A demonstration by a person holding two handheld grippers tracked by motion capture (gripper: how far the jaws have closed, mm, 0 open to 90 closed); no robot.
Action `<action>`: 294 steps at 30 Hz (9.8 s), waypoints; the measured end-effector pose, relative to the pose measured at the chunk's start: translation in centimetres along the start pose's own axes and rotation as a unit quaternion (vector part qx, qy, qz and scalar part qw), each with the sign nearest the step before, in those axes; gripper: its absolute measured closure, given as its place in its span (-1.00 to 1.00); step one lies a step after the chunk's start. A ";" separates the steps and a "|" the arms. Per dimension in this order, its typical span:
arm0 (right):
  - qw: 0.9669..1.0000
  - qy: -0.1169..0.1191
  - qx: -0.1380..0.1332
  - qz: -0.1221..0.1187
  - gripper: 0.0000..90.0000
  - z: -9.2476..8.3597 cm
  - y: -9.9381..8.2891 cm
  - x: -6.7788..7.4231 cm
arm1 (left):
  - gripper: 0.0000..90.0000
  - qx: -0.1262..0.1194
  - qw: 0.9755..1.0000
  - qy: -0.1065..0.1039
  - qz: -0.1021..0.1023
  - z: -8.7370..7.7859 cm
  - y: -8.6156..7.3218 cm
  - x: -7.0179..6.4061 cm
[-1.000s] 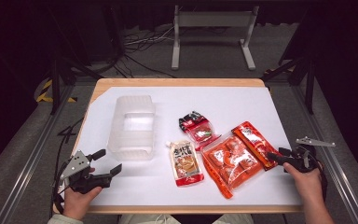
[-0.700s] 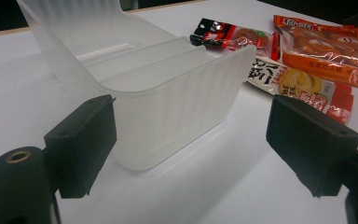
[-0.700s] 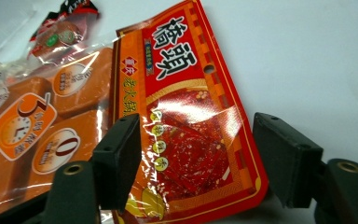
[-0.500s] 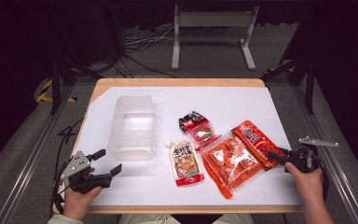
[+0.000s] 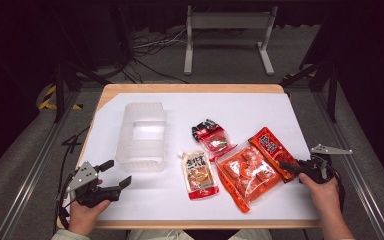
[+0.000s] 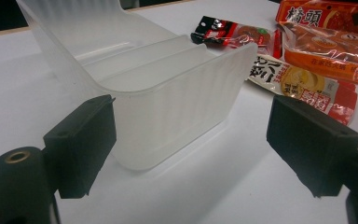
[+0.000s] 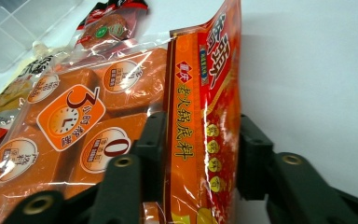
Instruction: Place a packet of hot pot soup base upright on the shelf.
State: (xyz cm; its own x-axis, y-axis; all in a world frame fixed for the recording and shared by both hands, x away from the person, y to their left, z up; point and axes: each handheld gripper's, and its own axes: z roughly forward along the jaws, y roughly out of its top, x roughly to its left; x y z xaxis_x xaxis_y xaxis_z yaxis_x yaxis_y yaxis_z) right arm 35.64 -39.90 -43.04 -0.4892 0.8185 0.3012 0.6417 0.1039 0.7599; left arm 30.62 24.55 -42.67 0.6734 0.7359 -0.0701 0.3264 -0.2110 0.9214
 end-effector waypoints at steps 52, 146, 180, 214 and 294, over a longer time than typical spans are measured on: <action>0.995 -0.002 -0.006 -0.102 1.00 -4.1 6.4 5.3 | -0.59 0.001 1.000 -0.031 0.004 2.6 8.2 -4.0; 0.947 0.172 -0.075 -0.261 1.00 -1.4 13.4 20.6 | -0.86 -0.070 0.960 -0.270 0.029 16.6 10.6 -8.3; 0.947 0.188 -0.111 -0.237 1.00 -1.4 12.9 19.6 | 0.53 -0.108 0.904 -0.409 0.060 16.7 10.4 -9.5; 0.953 0.160 -0.138 -0.216 0.05 -1.8 12.6 18.2 | 0.59 -0.082 0.921 -0.375 0.066 14.7 11.7 -7.7; 0.987 0.043 -0.062 -0.139 -0.25 0.6 7.1 6.1 | 0.59 -0.140 0.973 -0.175 0.057 10.1 19.6 1.7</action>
State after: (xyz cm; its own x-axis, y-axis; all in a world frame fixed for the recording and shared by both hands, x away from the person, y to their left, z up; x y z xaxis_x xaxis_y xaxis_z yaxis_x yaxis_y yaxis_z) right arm 37.56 -33.83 -36.11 -0.6876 0.7168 0.1155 0.4010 0.2422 0.8835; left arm 44.82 15.14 -28.57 0.8951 0.4441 -0.0411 0.0753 -0.0598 0.9954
